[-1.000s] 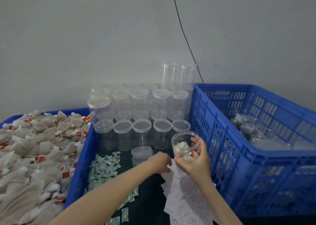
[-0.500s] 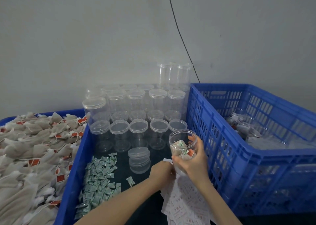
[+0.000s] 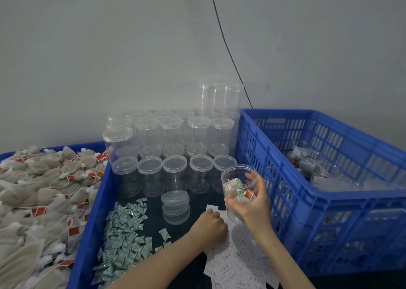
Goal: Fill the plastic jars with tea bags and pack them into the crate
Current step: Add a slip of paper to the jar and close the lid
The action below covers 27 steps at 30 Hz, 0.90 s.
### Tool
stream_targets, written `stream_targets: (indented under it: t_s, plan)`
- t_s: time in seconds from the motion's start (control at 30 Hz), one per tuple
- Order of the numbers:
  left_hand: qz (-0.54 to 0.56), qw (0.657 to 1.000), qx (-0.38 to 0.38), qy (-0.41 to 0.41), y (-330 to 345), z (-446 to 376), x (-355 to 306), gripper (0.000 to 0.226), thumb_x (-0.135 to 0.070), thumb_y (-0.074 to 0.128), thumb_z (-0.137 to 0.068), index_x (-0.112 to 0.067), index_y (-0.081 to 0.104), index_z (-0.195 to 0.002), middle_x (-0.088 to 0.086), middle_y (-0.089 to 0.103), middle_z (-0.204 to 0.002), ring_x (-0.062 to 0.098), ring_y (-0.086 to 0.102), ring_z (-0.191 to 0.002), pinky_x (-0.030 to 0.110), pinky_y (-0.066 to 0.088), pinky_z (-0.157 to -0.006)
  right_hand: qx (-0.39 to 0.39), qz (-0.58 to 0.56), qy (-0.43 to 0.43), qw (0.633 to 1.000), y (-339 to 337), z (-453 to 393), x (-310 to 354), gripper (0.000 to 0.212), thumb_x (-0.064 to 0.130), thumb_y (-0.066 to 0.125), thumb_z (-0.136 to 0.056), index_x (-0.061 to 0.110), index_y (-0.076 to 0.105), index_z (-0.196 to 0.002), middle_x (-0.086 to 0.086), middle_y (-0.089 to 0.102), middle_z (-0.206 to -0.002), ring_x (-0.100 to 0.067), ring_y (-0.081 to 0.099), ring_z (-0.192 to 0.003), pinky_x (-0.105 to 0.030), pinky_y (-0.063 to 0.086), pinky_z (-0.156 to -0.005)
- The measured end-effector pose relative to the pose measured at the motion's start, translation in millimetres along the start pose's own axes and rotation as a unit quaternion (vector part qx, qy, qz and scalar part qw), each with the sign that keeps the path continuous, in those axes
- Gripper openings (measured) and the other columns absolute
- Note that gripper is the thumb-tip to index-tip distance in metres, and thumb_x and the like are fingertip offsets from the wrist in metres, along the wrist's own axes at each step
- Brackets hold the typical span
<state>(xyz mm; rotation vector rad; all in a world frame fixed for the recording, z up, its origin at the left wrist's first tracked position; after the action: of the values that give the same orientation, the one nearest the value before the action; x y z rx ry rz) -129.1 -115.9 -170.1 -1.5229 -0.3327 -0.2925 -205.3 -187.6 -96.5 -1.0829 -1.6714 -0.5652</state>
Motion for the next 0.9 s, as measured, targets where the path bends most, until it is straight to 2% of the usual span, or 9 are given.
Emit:
stream_targets:
  t_s: [0.07,0.2,0.3,0.4,0.57,0.63,0.73,0.83,0.9]
  plan:
    - [-0.029,0.999,-0.025,0.009,0,3,-4,0.027,-0.043,0.080,-0.053,-0.028,0.060,-0.044,-0.015,0.052,-0.042,0.000,0.047,-0.045,0.016,0.035,-0.048,0.000,0.002,0.000,1.000,-1,0,0,0.095,0.012,0.093,-0.061,0.029,0.042,-0.139,0.024,0.050,-0.120,0.011,0.051,-0.107,0.002,0.042,-0.075]
    - [-0.043,0.998,-0.039,-0.002,-2,7,-2,0.028,-0.049,0.082,-0.053,-0.031,0.062,-0.047,-0.017,0.052,-0.044,-0.002,0.047,-0.044,0.014,0.033,-0.044,0.004,0.005,-0.004,1.000,-1,1,2,0.092,0.013,0.093,-0.062,0.035,0.042,-0.135,0.024,0.050,-0.121,0.006,0.052,-0.109,0.001,0.043,-0.075]
    - [-0.058,0.998,-0.033,-0.019,-9,12,8,0.029,-0.040,0.088,-0.046,-0.030,0.061,-0.048,-0.016,0.052,-0.045,-0.001,0.046,-0.045,0.015,0.031,-0.042,0.009,0.009,-0.002,1.000,-1,2,2,0.094,0.014,0.092,-0.062,0.029,0.041,-0.140,0.017,0.051,-0.125,0.001,0.053,-0.110,-0.001,0.044,-0.075]
    - [-0.051,0.995,-0.064,-0.054,-26,18,26,0.034,-0.027,0.090,-0.034,-0.028,0.059,-0.046,-0.013,0.051,-0.045,0.002,0.046,-0.045,0.017,0.031,-0.039,0.011,0.006,-0.002,1.000,-1,2,0,0.094,0.012,0.092,-0.062,0.028,0.041,-0.140,0.017,0.050,-0.126,0.007,0.052,-0.108,0.000,0.044,-0.074]
    - [0.008,0.972,-0.188,-0.140,-75,35,76,0.038,-0.021,0.094,-0.031,-0.023,0.061,-0.048,-0.009,0.056,-0.047,0.007,0.052,-0.044,0.015,0.036,-0.036,0.010,0.012,0.014,1.000,2,2,-8,0.096,0.018,0.093,-0.061,0.036,0.040,-0.138,0.026,0.048,-0.120,0.006,0.052,-0.105,-0.008,0.044,-0.075]
    - [0.053,0.944,-0.264,-0.191,-103,46,100,0.035,-0.015,0.094,-0.038,-0.020,0.062,-0.050,-0.007,0.056,-0.047,0.009,0.053,-0.043,0.015,0.034,-0.036,0.016,0.013,0.018,1.000,6,2,-10,0.096,0.018,0.093,-0.060,0.038,0.039,-0.137,0.029,0.048,-0.118,0.012,0.055,-0.101,-0.007,0.046,-0.071]
    - [0.116,0.884,-0.387,-0.236,-141,65,123,0.016,-0.012,0.087,-0.064,-0.016,0.071,-0.064,-0.004,0.065,-0.057,0.011,0.058,-0.050,0.017,0.038,-0.040,0.028,0.015,0.031,0.999,15,3,-13,0.095,0.022,0.093,-0.058,0.048,0.039,-0.130,0.036,0.050,-0.115,0.027,0.049,-0.100,-0.002,0.045,-0.066]
    - [0.128,0.851,-0.477,-0.181,-168,74,116,0.004,-0.012,0.078,-0.077,-0.014,0.076,-0.080,-0.003,0.072,-0.070,0.013,0.065,-0.063,0.021,0.049,-0.047,0.038,0.012,0.042,0.998,24,6,-10,0.089,0.034,0.090,-0.054,0.068,0.036,-0.116,0.050,0.047,-0.109,0.026,0.050,-0.100,-0.002,0.047,-0.064]
    - [0.129,0.861,-0.477,-0.118,-176,71,102,0.011,-0.011,0.076,-0.076,-0.015,0.076,-0.085,-0.005,0.071,-0.072,0.014,0.065,-0.067,0.022,0.050,-0.047,0.041,0.013,0.044,0.998,28,7,-8,0.086,0.046,0.086,-0.049,0.067,0.038,-0.118,0.041,0.053,-0.113,0.014,0.058,-0.102,-0.009,0.052,-0.070]
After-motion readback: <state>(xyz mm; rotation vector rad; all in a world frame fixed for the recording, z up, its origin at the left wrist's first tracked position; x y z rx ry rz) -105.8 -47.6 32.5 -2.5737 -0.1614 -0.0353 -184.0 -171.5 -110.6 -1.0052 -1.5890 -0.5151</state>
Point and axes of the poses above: each hand's wrist, its own z-axis away from the middle knuckle, its own y-axis out of the palm, x = y × z, the point moved 8 cm from there along -z, towards the middle knuckle
